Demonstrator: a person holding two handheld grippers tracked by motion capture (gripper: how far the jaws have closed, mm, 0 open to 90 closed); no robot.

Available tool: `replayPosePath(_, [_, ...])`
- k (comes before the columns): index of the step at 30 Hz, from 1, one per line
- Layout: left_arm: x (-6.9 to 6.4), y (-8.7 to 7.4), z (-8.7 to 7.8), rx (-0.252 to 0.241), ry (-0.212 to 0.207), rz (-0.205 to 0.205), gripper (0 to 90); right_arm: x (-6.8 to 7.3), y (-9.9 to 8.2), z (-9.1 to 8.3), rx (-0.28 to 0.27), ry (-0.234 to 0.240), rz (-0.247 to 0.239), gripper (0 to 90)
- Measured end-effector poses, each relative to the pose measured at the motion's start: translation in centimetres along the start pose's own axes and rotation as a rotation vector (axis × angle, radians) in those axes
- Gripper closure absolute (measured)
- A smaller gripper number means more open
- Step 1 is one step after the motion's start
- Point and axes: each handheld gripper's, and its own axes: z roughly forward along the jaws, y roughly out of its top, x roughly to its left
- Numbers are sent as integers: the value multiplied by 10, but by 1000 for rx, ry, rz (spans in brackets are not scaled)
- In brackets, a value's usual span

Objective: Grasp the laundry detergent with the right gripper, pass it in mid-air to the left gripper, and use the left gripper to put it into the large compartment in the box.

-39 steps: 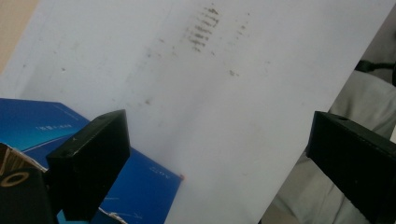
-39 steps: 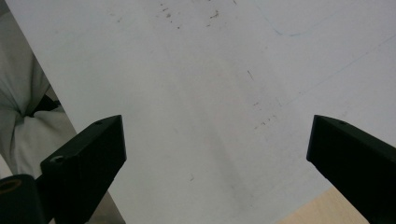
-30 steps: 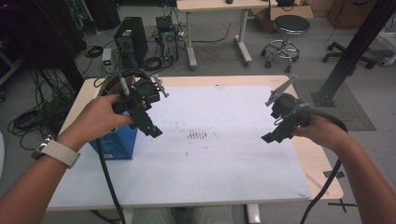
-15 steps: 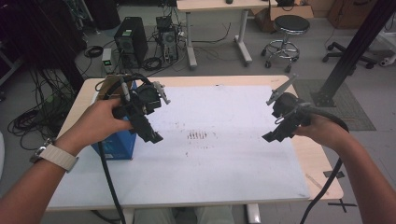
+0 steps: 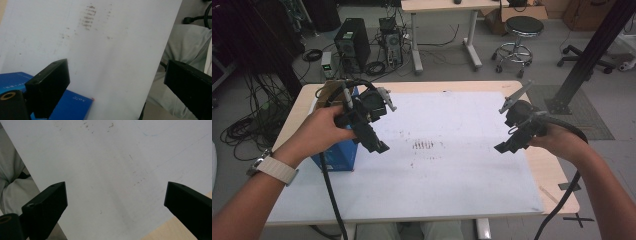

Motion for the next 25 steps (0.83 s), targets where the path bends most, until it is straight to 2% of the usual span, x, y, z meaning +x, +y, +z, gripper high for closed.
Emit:
replayPosePath(16, [-1,1,1,-2,3,-4,70,3,0,1,-1,1,-9,45])
replayPosePath(25, [0,3,2,-1,1,-3,70,3,-4,1,-5,1,3,45])
